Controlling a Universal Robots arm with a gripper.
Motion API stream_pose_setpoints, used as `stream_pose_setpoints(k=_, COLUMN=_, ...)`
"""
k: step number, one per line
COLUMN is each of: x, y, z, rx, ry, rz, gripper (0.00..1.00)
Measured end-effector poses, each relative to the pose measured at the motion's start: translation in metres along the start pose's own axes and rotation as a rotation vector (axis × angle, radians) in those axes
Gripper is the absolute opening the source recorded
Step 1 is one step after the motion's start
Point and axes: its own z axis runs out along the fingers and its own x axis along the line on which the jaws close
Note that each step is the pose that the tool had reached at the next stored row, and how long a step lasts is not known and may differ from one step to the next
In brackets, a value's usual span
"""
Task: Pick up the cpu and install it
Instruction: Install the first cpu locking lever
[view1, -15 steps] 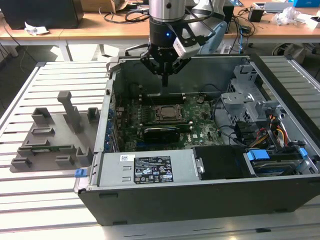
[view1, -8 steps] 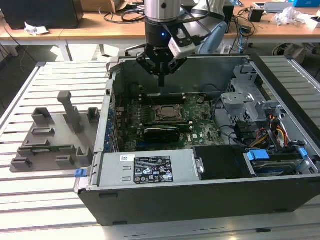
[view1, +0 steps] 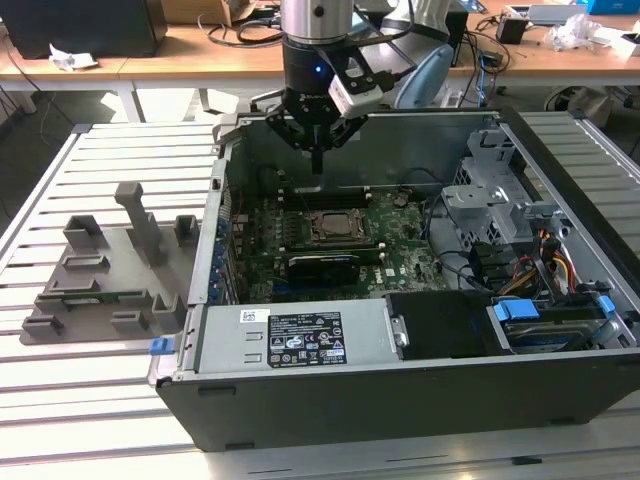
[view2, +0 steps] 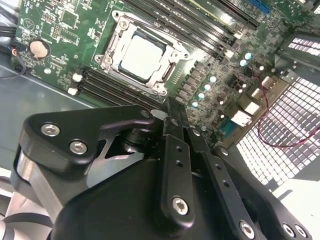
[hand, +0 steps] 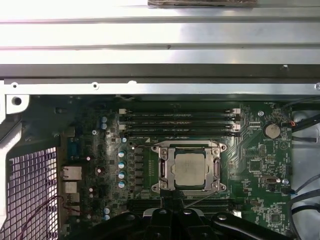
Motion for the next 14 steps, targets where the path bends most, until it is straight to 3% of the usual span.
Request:
stream_pose_setpoints(k=10, x=0.0171, y=-0.0002, z=0.0, rx=-0.0001, ry=-0.0001, rz=0.0, gripper=0.11)
stream_pose_setpoints(k=14, x=0.02, y=-0.0003, z=-0.0001, rx=0.0, ry=0.0, rz=0.0, gripper=0.11)
